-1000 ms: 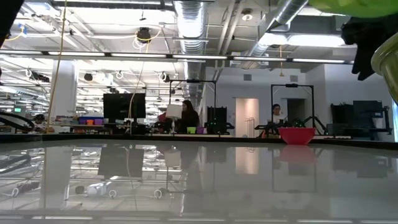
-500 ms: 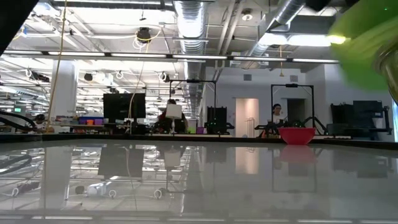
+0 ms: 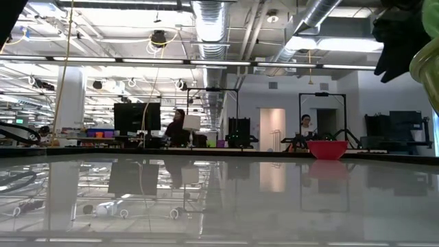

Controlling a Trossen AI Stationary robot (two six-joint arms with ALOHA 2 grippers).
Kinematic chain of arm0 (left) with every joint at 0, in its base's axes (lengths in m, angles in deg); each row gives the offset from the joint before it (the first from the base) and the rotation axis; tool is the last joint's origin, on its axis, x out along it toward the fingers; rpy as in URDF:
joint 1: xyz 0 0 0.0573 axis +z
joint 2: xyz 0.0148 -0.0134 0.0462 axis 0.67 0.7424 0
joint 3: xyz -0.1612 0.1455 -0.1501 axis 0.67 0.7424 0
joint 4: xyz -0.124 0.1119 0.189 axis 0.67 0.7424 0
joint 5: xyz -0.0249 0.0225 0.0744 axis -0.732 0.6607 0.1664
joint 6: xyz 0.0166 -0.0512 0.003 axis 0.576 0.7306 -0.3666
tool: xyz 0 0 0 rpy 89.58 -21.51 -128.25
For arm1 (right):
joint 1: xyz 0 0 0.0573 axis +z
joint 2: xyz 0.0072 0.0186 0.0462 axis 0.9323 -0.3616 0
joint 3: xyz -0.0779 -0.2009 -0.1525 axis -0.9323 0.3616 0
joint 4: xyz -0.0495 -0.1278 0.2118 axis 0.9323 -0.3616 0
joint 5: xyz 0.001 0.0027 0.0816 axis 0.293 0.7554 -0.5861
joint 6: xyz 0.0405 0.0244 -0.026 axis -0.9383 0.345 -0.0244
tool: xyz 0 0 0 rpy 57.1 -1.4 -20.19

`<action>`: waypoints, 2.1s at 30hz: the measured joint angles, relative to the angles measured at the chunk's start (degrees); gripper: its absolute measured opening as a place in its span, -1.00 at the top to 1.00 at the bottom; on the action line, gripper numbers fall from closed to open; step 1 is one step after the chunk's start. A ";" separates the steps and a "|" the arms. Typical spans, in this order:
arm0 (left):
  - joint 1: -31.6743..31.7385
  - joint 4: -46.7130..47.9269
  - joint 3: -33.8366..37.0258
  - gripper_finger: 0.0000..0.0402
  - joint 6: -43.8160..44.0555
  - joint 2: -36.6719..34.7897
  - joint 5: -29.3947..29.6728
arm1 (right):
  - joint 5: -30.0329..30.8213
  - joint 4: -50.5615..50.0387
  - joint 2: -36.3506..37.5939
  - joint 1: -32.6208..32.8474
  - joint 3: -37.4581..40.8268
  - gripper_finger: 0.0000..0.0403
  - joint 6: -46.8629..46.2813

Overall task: Nest bowls inside each other by size order
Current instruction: Stack the light green bowl into the dark blue bowl, then stack the red bowl into the light green bowl

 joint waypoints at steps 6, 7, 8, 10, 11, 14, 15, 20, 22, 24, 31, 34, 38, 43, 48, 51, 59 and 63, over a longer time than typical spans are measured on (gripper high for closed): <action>-0.05 -3.77 2.55 1.00 -1.38 0.48 0.42 | -0.96 1.41 0.00 0.80 0.00 -0.01 -3.78; 0.12 -4.43 2.86 1.00 -0.83 0.48 0.29 | -1.38 2.08 0.00 1.15 0.00 -0.01 -4.33; 0.22 -4.82 2.93 1.00 0.09 0.52 0.18 | -1.64 2.84 0.00 1.67 -0.02 -0.01 -4.98; 0.60 -6.52 2.95 1.00 1.51 0.52 0.15 | -1.86 3.96 0.00 2.87 -0.02 -0.01 -5.99; 0.84 -7.65 2.94 1.00 1.86 0.51 -0.09 | -1.88 4.58 0.00 3.50 -0.02 -0.01 -6.70; 1.70 -12.37 2.93 0.95 4.39 0.48 -3.41 | -1.86 6.49 -0.05 5.24 -0.02 -0.01 -7.95; 1.99 -14.28 2.93 0.92 5.58 0.48 -5.55 | -1.86 6.85 -0.17 5.78 -0.02 -0.01 -8.08; 2.69 -16.76 2.86 0.63 11.41 0.21 -11.19 | -1.84 7.16 -2.19 8.20 -0.07 -0.01 -8.80; 2.80 -14.91 2.89 0.50 12.37 0.25 -12.36 | -1.70 7.19 -2.95 8.77 -0.05 -0.01 -8.55; 2.89 -14.67 2.91 0.39 13.55 0.34 -12.49 | -1.58 7.26 -3.87 8.94 -0.07 -0.01 -7.92; 7.35 -17.30 2.91 0.10 21.98 0.34 -11.80 | -3.89 11.84 -7.73 9.09 8.07 -0.01 -4.41; 11.25 -17.93 2.75 0.08 28.05 0.34 -18.07 | -6.67 15.56 -9.15 9.09 13.22 -0.01 -2.34; 15.79 -23.63 2.49 0.08 34.31 0.14 -27.52 | -8.89 21.34 -10.87 7.91 13.21 -0.01 0.22; 19.65 -31.42 2.40 0.08 38.81 -1.41 -29.75 | -7.57 27.36 -10.95 5.24 11.14 -0.01 2.11; 22.52 -31.46 2.32 0.08 39.31 -3.49 -30.08 | -5.09 31.91 -11.89 0.17 11.02 -0.01 3.51; 24.11 -30.49 2.36 0.08 38.20 -5.28 -30.01 | -6.24 31.99 -14.93 -3.65 11.02 -0.01 5.24; 29.32 -20.24 2.36 0.08 32.08 -13.23 -29.36 | -7.67 33.93 -26.75 -10.62 11.12 -0.01 11.42; 31.63 -9.99 2.36 0.08 25.85 -18.46 -26.43 | -7.62 35.64 -31.44 -11.60 10.94 -0.01 16.31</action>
